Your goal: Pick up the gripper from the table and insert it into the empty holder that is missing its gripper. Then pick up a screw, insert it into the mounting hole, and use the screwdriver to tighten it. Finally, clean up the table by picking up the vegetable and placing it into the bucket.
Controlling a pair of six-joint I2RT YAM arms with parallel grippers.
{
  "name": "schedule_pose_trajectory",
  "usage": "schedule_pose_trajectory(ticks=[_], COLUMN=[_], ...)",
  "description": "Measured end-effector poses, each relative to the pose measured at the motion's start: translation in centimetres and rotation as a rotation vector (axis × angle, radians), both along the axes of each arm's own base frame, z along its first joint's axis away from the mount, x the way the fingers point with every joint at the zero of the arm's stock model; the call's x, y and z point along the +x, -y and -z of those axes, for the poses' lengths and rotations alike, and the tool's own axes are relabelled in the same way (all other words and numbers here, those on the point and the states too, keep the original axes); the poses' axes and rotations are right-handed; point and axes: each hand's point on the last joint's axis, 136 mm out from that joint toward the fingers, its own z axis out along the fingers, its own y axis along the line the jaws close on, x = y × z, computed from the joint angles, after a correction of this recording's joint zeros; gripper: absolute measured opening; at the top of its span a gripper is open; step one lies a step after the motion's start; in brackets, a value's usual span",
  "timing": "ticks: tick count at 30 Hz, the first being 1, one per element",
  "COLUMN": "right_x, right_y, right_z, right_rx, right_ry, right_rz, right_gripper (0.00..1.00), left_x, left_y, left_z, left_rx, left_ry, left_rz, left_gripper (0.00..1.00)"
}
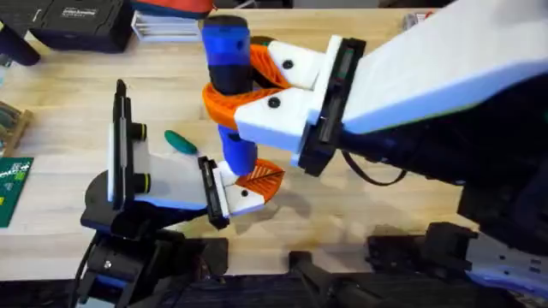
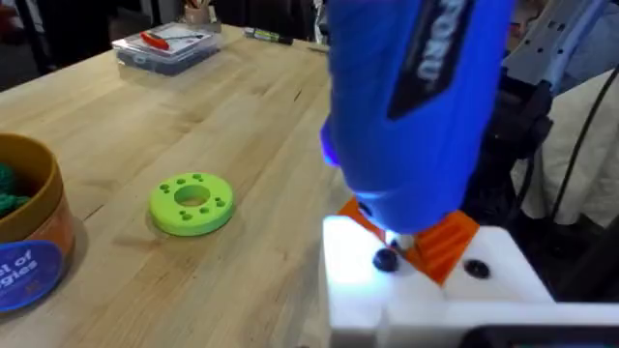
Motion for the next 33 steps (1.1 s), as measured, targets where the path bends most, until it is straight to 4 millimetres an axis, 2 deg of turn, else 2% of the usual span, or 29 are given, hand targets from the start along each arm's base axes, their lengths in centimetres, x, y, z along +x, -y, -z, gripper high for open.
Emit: schedule_pose_trajectory(ticks=[9,15,19,30,33], right_x=[0.1,0.0,0.3,2.6,2.7], right_y=[0.0,0.1,0.2,1.6,1.8], right_z=[-0.2,-2.2,-2.5,-2.6,-2.8], right_rx=[-0.009,0.057,0.067,0.075,0.081], right_ry=[0.048,0.097,0.103,0.096,0.103], right_rz=[0.006,0.008,0.017,0.081,0.055], right_gripper=[0.027,0.027,0.027,0.027,0.027], left_x=[0.0,0.0,0.0,0.0,0.0], left_y=[0.0,0.0,0.0,0.0,0.0], left_z=[0.0,0.0,0.0,0.0,0.0], left_rx=[0.0,0.0,0.0,0.0,0.0], left_ry=[0.0,0.0,0.0,0.0,0.0], left_rz=[-0.002,-0.002,-0.002,-0.002,-0.002], left_gripper=[0.004,0.004,0.004,0.004,0.004])
